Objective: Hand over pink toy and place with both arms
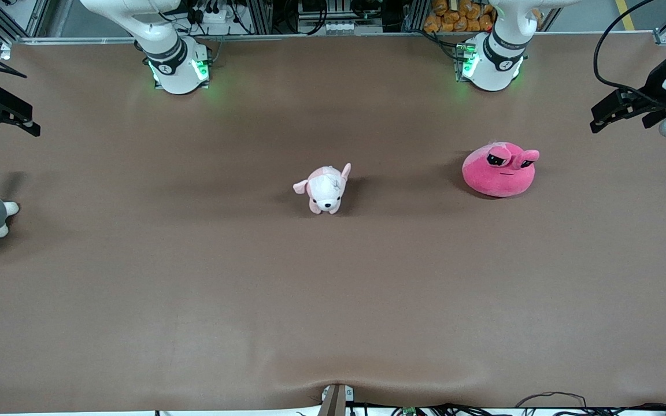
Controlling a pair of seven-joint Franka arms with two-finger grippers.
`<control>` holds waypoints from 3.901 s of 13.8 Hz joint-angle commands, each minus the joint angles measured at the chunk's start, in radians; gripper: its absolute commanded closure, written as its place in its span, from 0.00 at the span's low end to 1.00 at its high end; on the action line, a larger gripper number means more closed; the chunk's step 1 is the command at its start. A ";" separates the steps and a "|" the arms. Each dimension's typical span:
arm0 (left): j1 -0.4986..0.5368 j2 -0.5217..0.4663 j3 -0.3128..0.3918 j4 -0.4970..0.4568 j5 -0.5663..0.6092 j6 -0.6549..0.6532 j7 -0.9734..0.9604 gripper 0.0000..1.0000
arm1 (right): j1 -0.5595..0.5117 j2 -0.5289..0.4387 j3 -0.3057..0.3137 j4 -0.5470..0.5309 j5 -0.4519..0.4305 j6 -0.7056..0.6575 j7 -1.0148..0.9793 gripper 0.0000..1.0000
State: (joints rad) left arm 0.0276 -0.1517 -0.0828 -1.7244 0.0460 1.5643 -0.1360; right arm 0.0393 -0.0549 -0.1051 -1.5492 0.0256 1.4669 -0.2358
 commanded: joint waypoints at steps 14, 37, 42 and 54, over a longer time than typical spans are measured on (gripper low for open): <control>0.011 0.024 -0.032 0.043 0.081 -0.055 0.015 0.00 | -0.019 0.038 -0.001 0.027 -0.003 0.010 -0.014 0.00; 0.018 0.040 -0.041 -0.017 0.040 -0.049 -0.001 0.00 | 0.112 0.302 0.005 0.250 0.313 0.236 0.635 0.00; 0.018 0.038 -0.041 -0.032 0.040 -0.049 -0.001 0.00 | 0.156 0.279 0.004 0.250 0.313 0.057 1.045 0.00; 0.020 0.041 -0.043 -0.027 -0.006 -0.047 -0.089 0.00 | 0.309 0.279 0.005 0.236 0.318 -0.168 1.503 0.00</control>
State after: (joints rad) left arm 0.0407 -0.1060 -0.1208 -1.7654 0.0541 1.5263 -0.2027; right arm 0.3114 0.2308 -0.0917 -1.3039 0.3341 1.3044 1.1999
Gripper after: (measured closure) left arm 0.000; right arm 0.000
